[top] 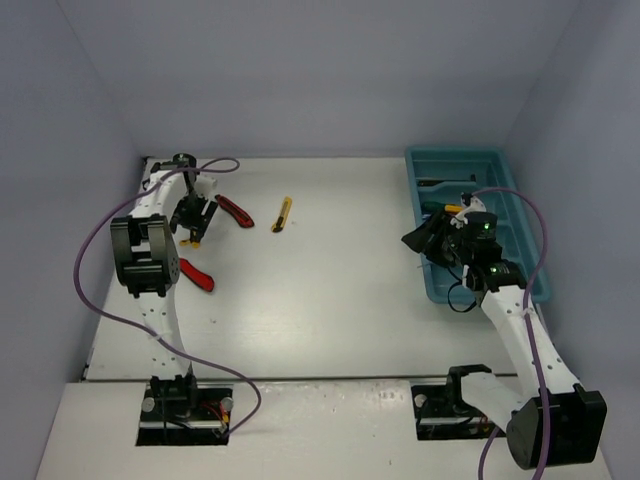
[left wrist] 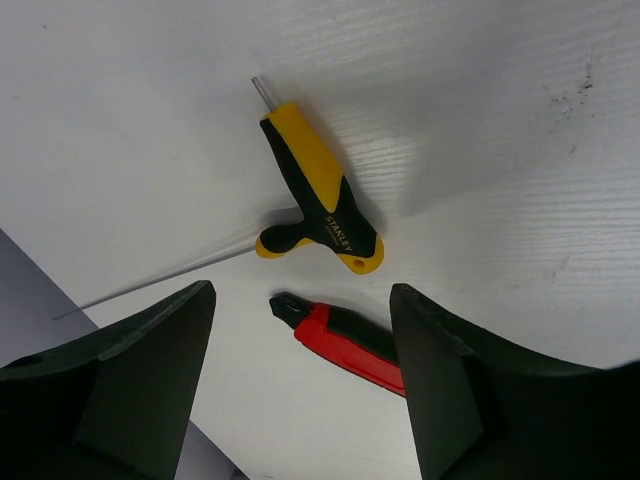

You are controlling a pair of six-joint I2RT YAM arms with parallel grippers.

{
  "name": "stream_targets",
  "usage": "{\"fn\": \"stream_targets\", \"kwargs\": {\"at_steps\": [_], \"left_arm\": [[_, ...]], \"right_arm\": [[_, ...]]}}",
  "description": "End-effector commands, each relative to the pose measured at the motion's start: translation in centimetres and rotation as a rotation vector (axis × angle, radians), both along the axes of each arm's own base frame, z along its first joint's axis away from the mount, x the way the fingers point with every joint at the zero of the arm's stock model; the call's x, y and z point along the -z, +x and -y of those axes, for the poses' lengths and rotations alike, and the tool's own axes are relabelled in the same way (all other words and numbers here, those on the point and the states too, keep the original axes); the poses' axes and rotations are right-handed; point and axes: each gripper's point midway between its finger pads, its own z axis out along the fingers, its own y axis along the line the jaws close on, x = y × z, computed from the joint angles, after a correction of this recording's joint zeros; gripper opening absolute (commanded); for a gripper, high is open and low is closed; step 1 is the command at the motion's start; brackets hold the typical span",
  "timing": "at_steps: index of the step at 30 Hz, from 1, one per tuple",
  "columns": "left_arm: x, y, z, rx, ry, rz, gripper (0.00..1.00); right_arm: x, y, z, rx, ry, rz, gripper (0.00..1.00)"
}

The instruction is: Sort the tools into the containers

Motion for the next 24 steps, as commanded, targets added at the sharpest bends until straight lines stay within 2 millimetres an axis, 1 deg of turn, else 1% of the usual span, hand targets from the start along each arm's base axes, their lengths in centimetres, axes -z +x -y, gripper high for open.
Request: {"fn": "stream_targets", "kwargs": {"at_steps": [1,3,5,9,12,15,17,20,22,24], "left_arm": [[-0.1,-0.4,-0.1,0.029,0.005,-0.021,0.62],[0.1,-0.4,-0.5,0.025,0.025,-0.028,0.51],[0.1,-0.3,-0.8,0.025,0.04,-0.029,0.47],[0.9,-0.1,-0.3,0.041,0.01,-0.04,0.47],[1.9,-0.1,-0.1,0.04,-0.006,-0.061,0.47],[2.4,0.0,0.0,0.039,-0.01,-0.068,0.47],[2.4,0.5,0.6,0.041,-0.045,-0.055,0.46],[2.3,1.3,2.2,0.043,-0.121,-0.034,0.37],[2.3,1.8,3.4,0.04,-0.163,-0.022,0.37],[2.1,2.3,4.3,0.036,-0.189,-0.009,0.37]], "right_arm": [[-1.5,0.4,-0.5,-0.034,0.001,0.053,0.51],[-1.5,0.4,-0.5,-0.035,0.002,0.052,0.51],[-1.3,0.3,-0.5,-0.033,-0.002,0.046,0.51],[-0.9,0.1,-0.5,-0.033,-0.002,0.035,0.51],[-0.8,0.1,-0.5,-0.031,0.002,0.031,0.51],[-1.0,0.0,-0.5,-0.032,0.003,0.033,0.51],[-1.0,0.0,-0.5,-0.031,0.005,0.033,0.51],[-0.7,-0.1,-0.5,-0.025,0.007,0.024,0.51],[-0.6,-0.2,-0.4,-0.023,0.008,0.022,0.51],[-0.5,-0.2,-0.4,-0.021,0.009,0.019,0.51]]}}
